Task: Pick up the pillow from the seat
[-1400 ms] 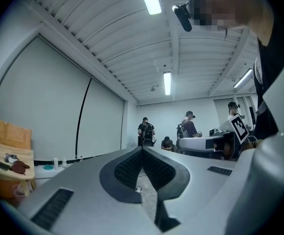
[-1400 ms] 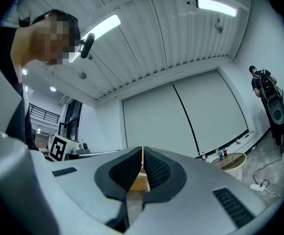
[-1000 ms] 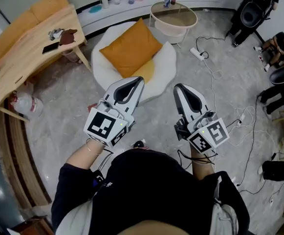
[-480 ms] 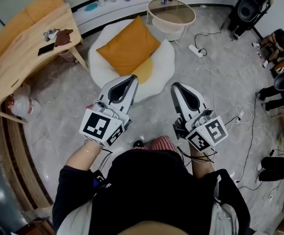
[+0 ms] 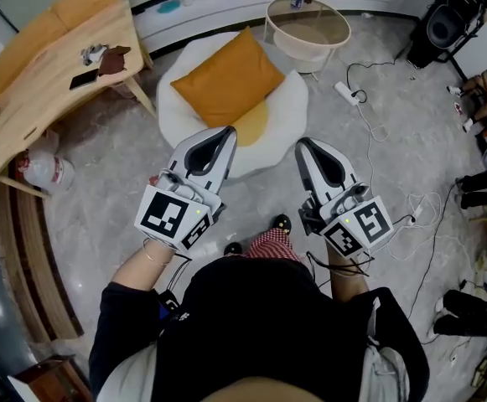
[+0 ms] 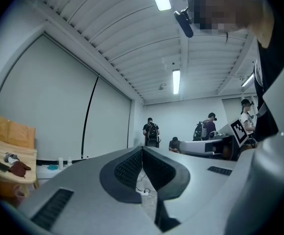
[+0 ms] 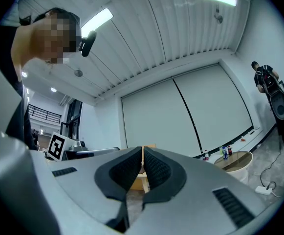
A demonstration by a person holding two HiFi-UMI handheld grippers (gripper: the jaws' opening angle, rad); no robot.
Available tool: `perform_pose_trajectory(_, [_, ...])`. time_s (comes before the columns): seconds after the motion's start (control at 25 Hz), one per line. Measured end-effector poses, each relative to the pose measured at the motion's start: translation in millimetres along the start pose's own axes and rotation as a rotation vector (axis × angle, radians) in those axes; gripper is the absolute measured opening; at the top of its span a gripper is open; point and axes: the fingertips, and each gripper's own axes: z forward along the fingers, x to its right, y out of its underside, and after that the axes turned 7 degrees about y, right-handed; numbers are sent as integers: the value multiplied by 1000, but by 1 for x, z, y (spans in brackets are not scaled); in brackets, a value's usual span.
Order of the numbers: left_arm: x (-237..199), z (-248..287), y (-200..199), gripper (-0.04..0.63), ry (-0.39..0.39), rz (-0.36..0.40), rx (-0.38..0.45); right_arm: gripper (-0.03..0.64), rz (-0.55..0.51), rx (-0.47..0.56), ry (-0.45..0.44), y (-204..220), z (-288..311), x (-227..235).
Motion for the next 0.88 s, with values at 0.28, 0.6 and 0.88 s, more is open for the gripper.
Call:
perform_pose_trajectory(0.28, [-11, 37, -1, 9, -63, 8, 3, 23, 4, -5, -53, -8, 15, 42])
perform_pose_trajectory(0.6, [-12, 93, -1, 10, -90, 23, 3, 23, 3, 0, -77, -20, 22, 100])
perform_pose_trajectory(0.88, [-13, 133, 2, 9, -141, 34, 0, 23, 3, -2, -111, -29, 25, 148])
